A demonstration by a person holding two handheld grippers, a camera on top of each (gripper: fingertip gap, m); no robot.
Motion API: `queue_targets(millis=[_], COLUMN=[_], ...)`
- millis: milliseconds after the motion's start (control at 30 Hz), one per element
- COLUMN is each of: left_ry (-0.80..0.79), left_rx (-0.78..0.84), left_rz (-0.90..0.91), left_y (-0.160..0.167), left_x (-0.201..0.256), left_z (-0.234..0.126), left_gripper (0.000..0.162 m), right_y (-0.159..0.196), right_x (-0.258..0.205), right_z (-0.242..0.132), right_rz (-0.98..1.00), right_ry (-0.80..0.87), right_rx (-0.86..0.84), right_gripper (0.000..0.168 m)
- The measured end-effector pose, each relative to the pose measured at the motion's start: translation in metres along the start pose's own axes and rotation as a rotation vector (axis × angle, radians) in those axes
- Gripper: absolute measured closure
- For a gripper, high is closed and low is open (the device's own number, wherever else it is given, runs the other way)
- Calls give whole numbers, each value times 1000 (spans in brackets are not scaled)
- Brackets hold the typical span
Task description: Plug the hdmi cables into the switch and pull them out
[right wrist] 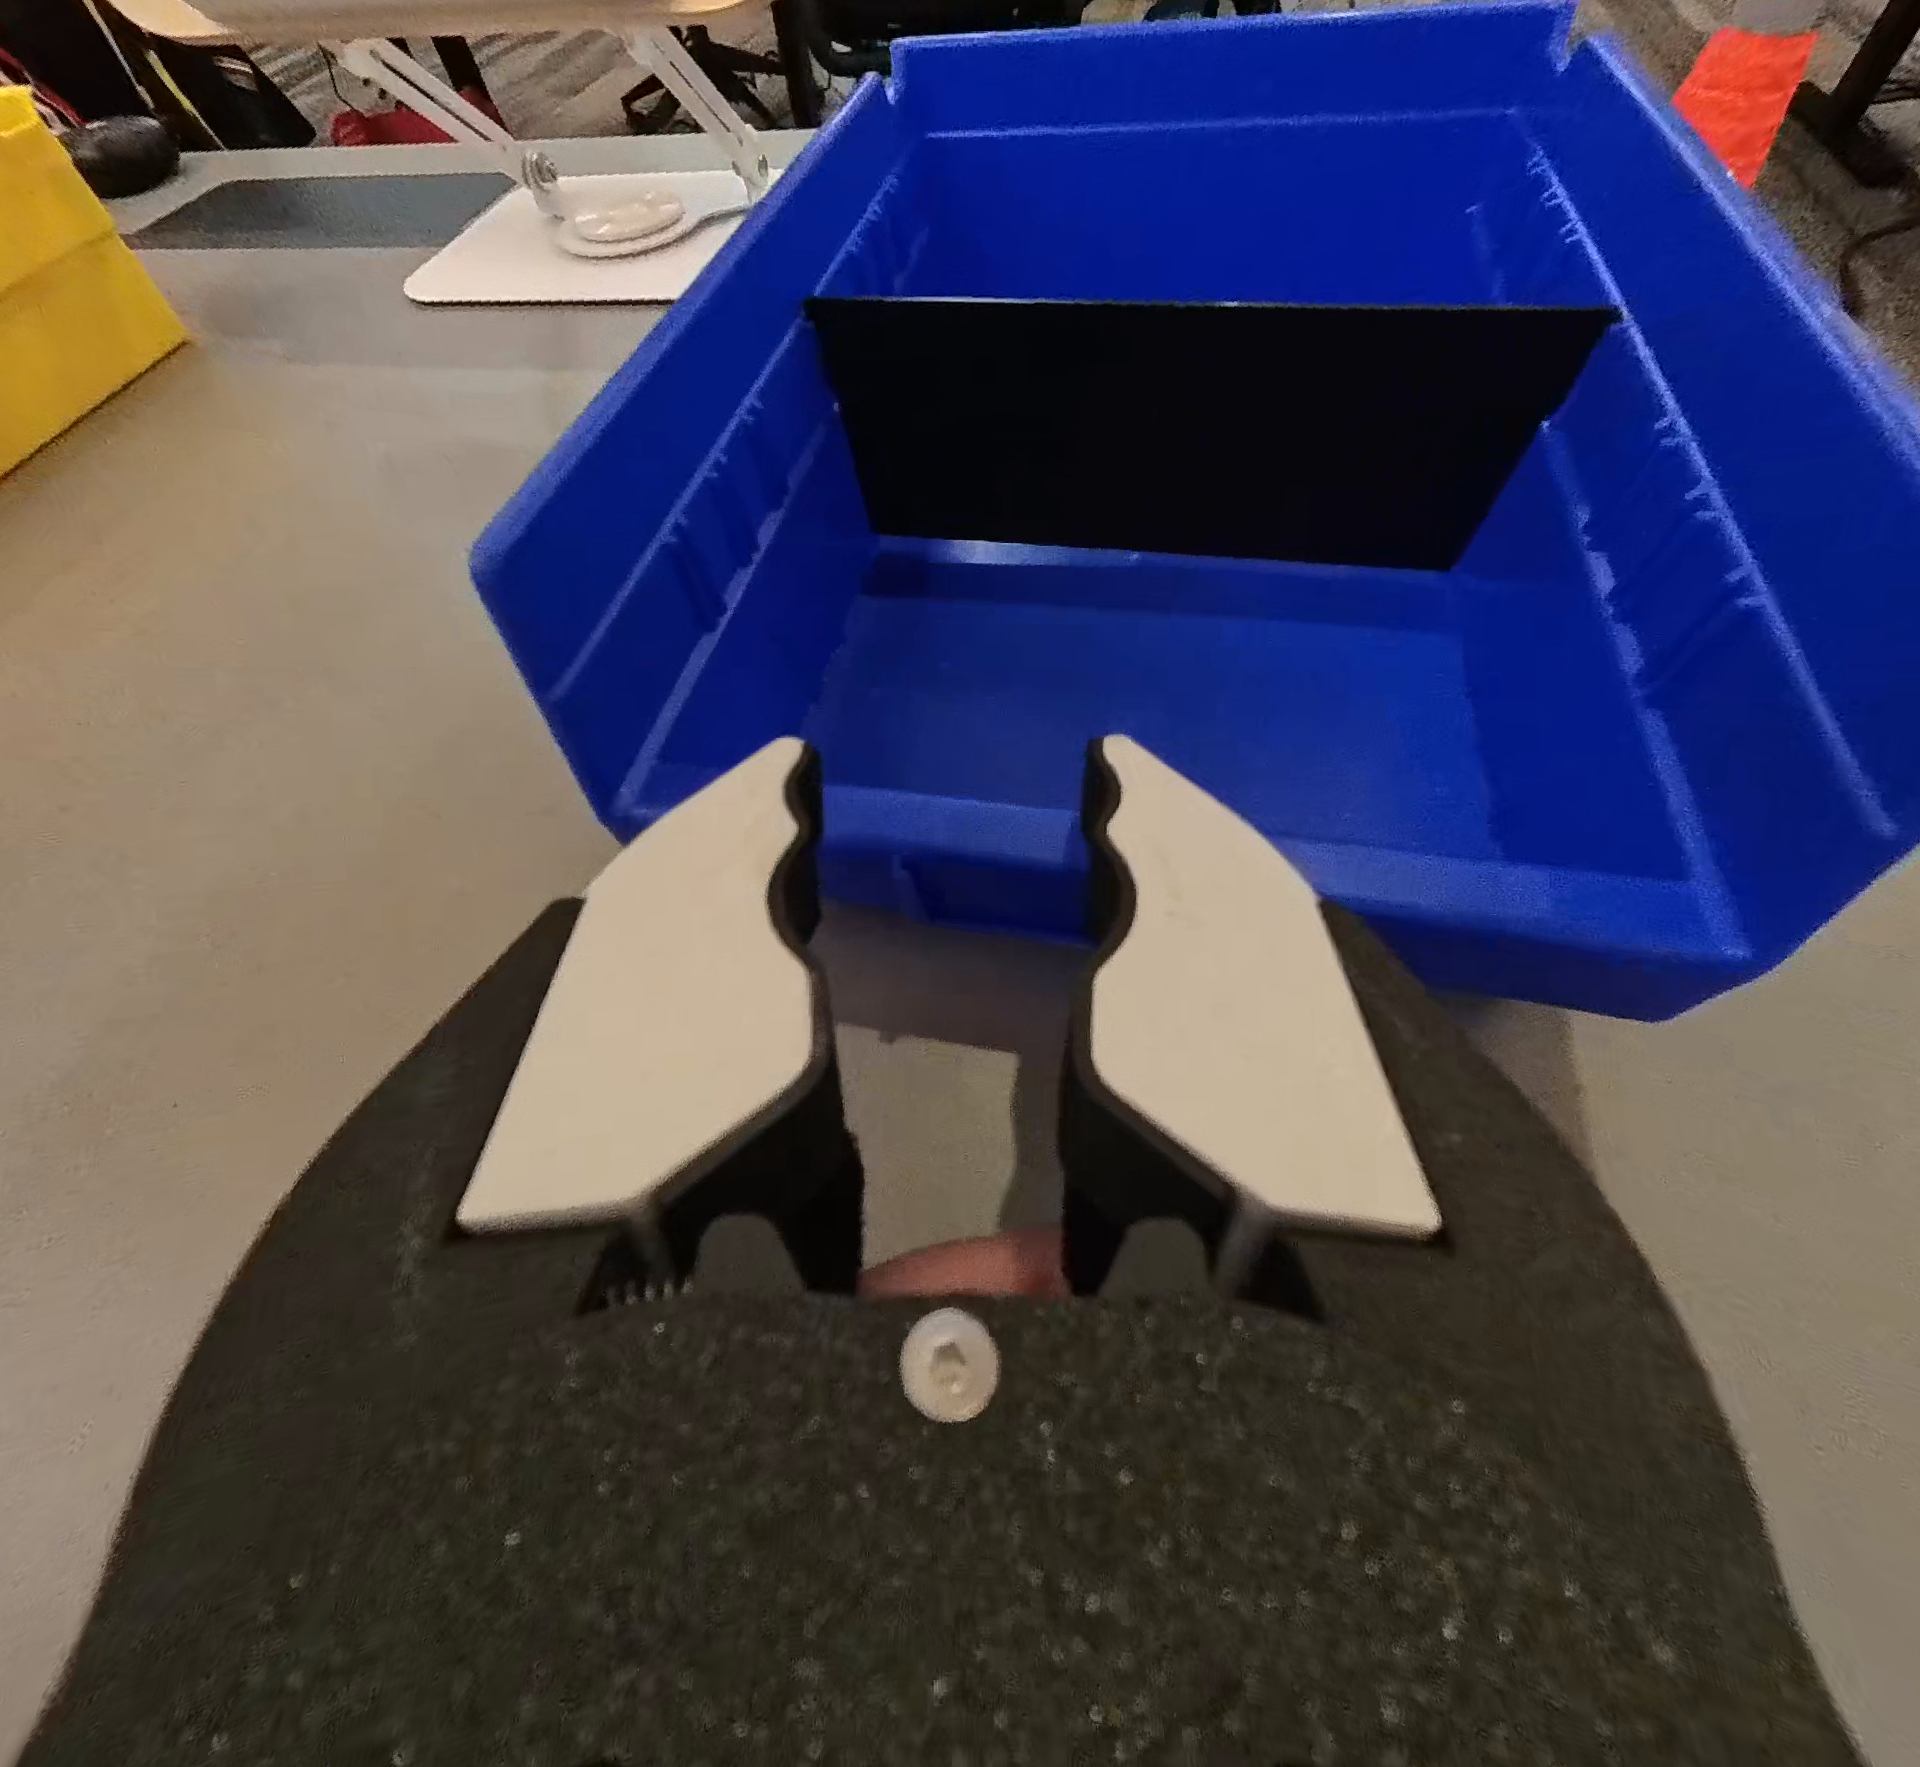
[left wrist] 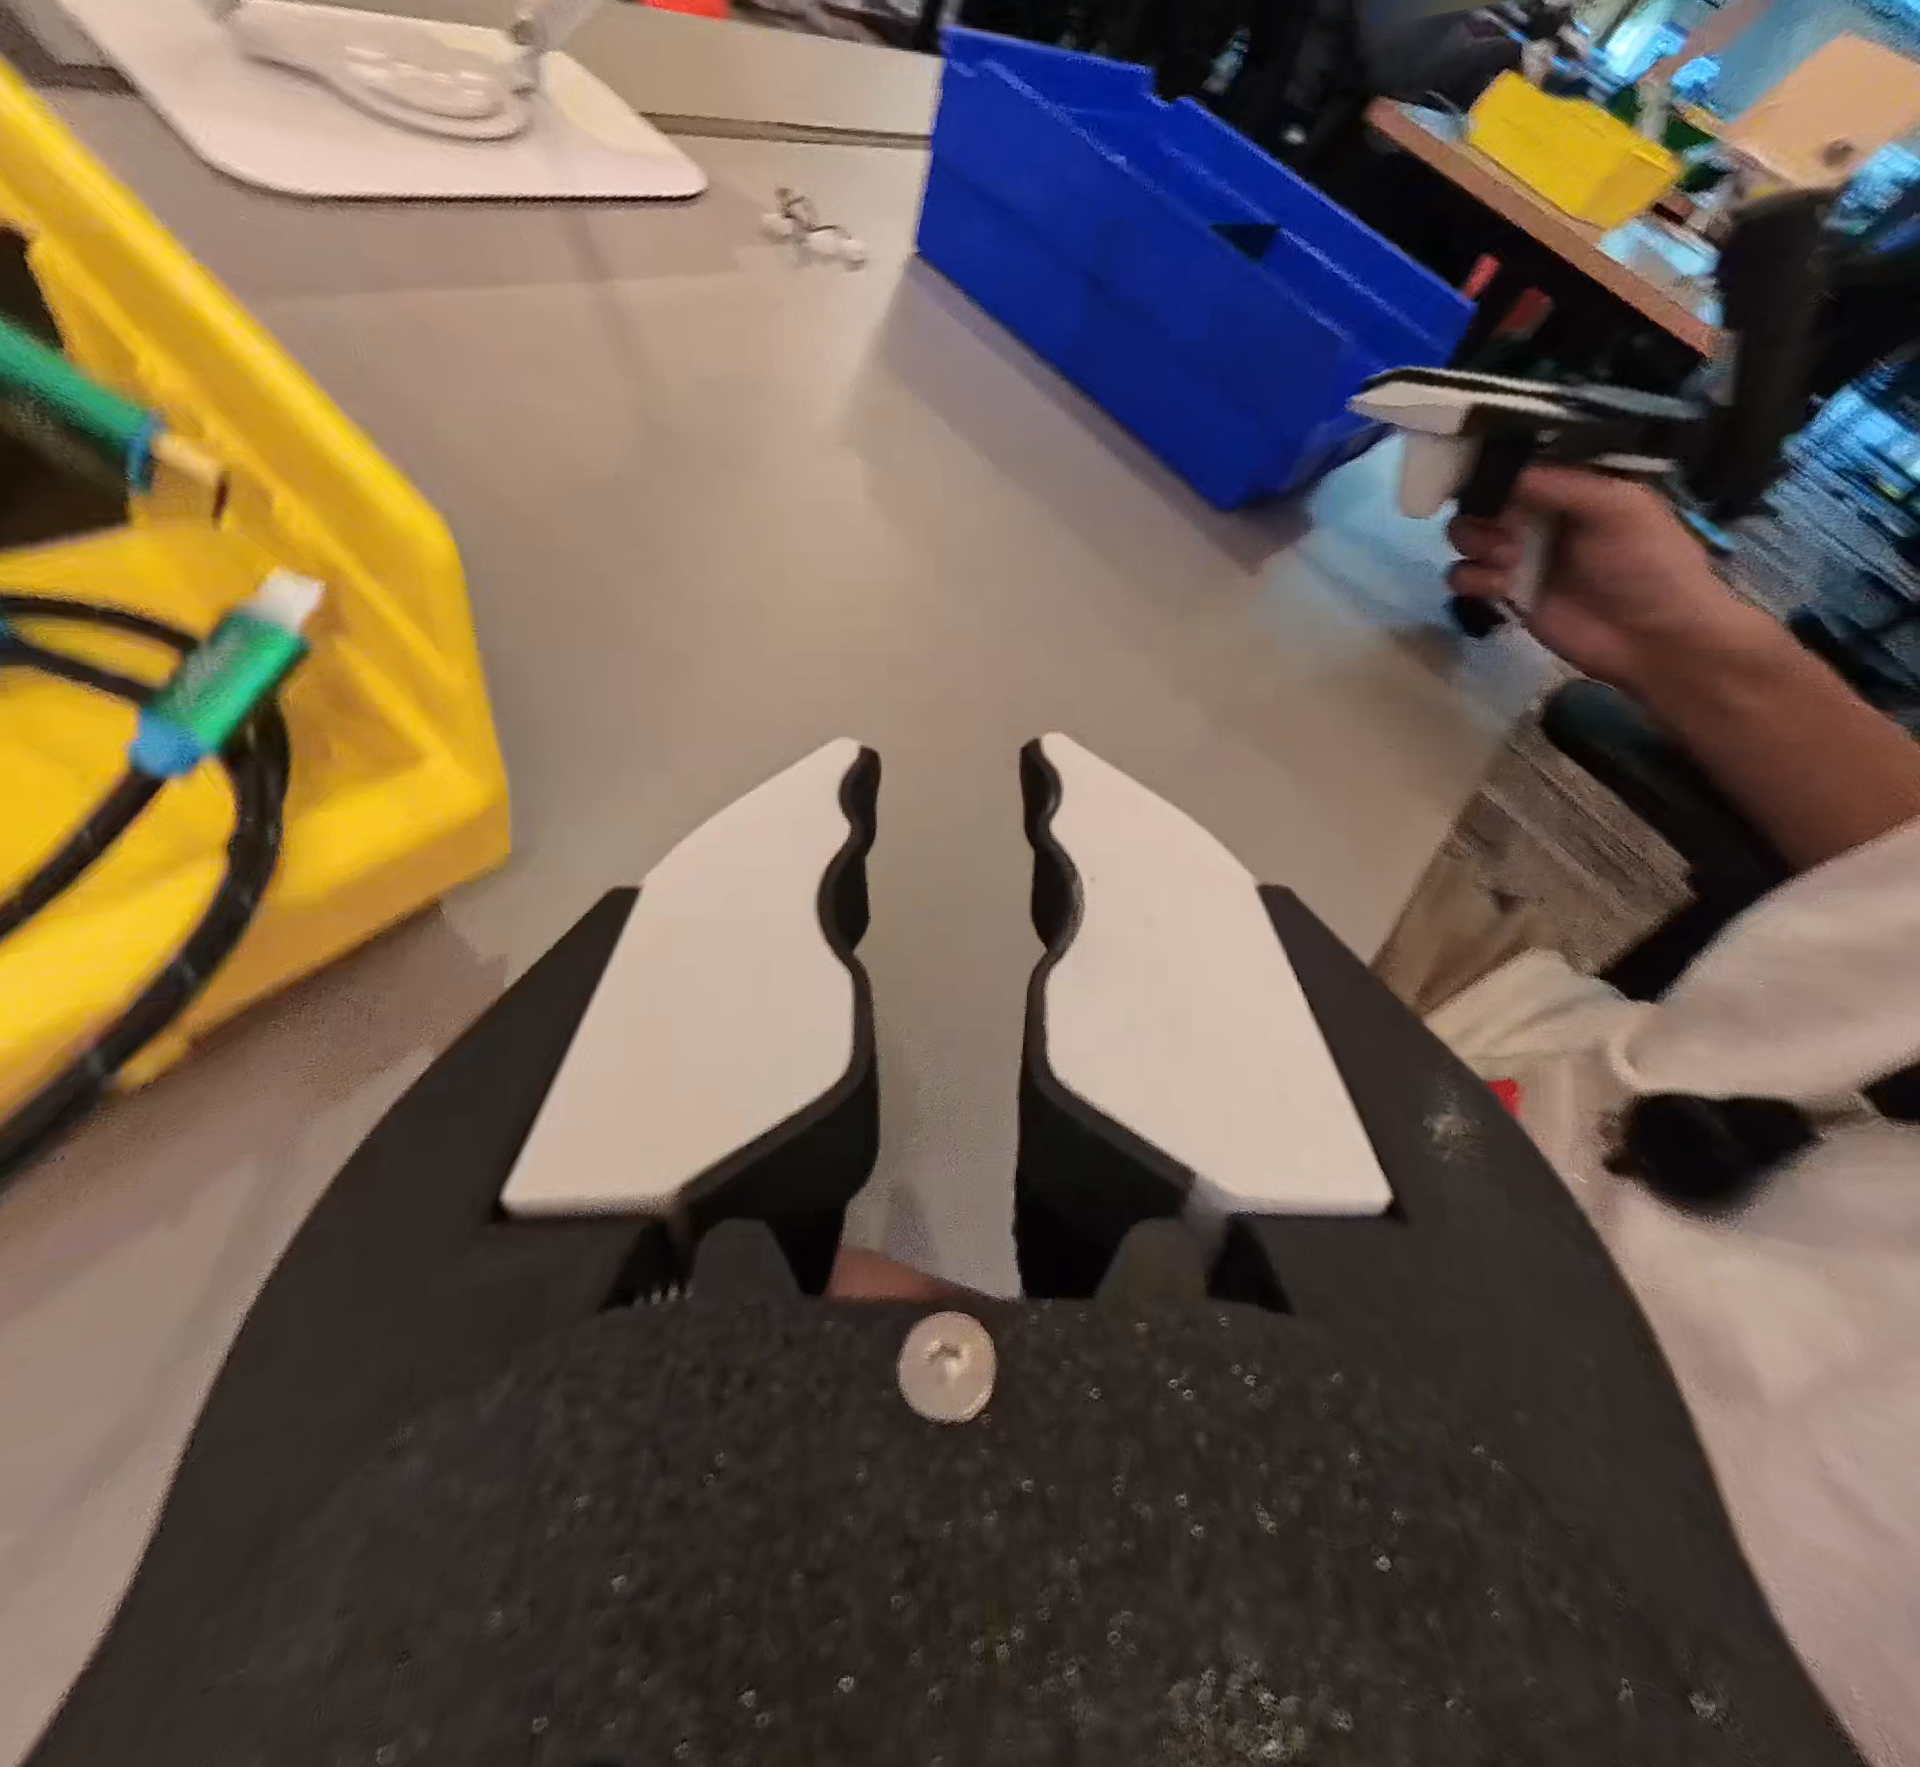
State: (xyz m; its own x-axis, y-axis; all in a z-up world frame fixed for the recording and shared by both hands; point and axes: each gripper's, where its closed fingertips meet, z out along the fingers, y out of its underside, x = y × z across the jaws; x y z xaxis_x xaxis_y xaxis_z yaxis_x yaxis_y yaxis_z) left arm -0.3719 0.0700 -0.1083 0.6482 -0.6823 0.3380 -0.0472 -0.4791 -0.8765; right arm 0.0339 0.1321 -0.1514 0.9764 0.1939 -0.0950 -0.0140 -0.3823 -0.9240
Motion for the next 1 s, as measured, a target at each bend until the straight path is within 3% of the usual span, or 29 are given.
queue_targets(millis=[100, 200, 300, 400, 600, 733, 833, 1000], left_ry=[29, -22, -57, -229, -351, -352, -446, -456], left_rx=[-129, -254, -393, -516, -738, -796, -855, -918], left_rz=[175, 342, 332, 225, 287, 240, 240, 288], left_y=[-35, -83, -118, -140, -149, -144, -135, -119], left_x=[-8, -44, -97, -170, -262, -283, -300, -305], left_z=[-10, -14, -1, 25, 57, 80, 86, 91], left_gripper=[126, 126, 121, 113, 113, 111, 111, 114], right_y=[-1, -4, -4, -6, -5, -1, -1, 0], right_x=[3, 1, -2, 0, 5, 6, 6, 1], right_z=[5, 9, 9, 4, 6, 7, 7, 7], right_rz=[6, 56, 101, 114, 98, 126, 147, 173], right_ry=[-8, -53, -88, -82, -72, -86, -103, -137], right_rx=[0, 7, 1, 4, -4, -18, -20, -25], right_gripper=[121, 121, 121, 122, 122, 122, 122, 122])
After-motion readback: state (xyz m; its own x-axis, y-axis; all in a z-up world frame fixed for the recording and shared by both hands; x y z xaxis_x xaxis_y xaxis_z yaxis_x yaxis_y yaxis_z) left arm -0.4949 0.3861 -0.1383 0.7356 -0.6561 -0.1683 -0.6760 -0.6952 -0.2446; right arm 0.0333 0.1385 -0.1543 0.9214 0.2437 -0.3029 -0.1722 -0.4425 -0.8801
